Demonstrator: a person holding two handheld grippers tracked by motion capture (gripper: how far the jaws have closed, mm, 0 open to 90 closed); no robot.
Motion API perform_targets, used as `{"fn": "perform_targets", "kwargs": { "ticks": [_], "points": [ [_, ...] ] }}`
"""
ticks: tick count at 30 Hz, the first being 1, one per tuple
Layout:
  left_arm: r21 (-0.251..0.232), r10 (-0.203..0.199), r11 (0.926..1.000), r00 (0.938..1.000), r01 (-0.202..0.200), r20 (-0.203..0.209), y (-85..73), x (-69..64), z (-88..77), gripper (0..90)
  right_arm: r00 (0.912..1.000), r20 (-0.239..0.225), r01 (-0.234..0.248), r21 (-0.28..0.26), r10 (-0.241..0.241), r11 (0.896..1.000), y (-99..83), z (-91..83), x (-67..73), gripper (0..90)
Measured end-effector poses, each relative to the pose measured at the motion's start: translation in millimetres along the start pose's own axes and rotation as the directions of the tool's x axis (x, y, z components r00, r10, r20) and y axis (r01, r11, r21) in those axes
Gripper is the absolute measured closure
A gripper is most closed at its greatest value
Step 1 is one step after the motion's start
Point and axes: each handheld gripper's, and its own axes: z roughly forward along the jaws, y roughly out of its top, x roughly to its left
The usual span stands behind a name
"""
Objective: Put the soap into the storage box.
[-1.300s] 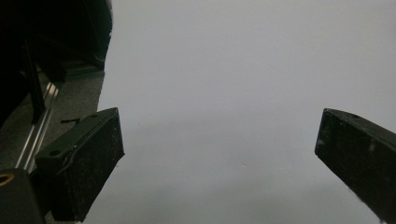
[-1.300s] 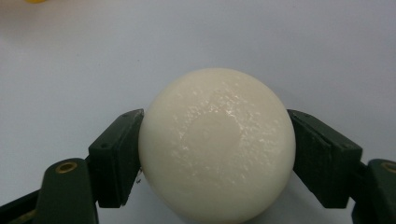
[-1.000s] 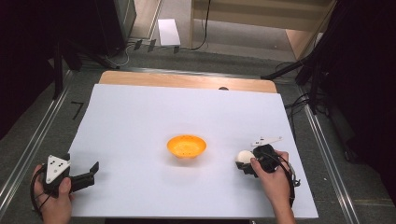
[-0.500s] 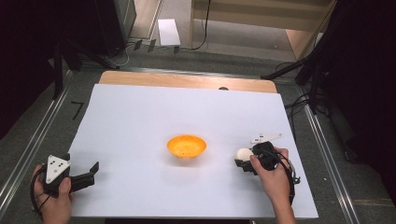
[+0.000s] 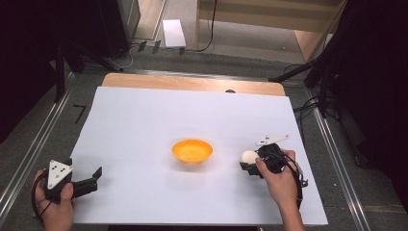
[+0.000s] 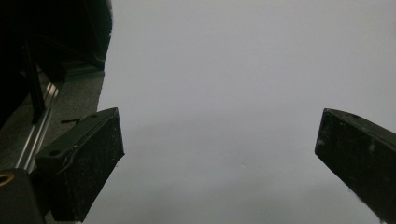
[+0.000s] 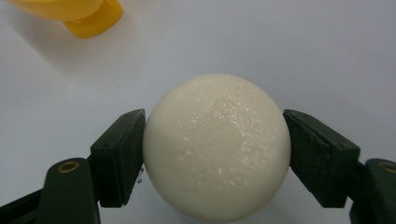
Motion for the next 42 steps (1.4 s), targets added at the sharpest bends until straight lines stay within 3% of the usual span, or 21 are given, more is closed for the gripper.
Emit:
{"fn": "perform_targets", "kwargs": {
  "ticks": [42],
  "points": [
    [-0.003, -0.01, 0.9999, 1.0, 0.01, 0.002, -0.1, 0.8, -0.4, 1.3, 0.9982, -0.031, 0.052, -0.007, -0.052, 0.999, 36.7, -4.7, 20.2, 25.0]
  ]
}}
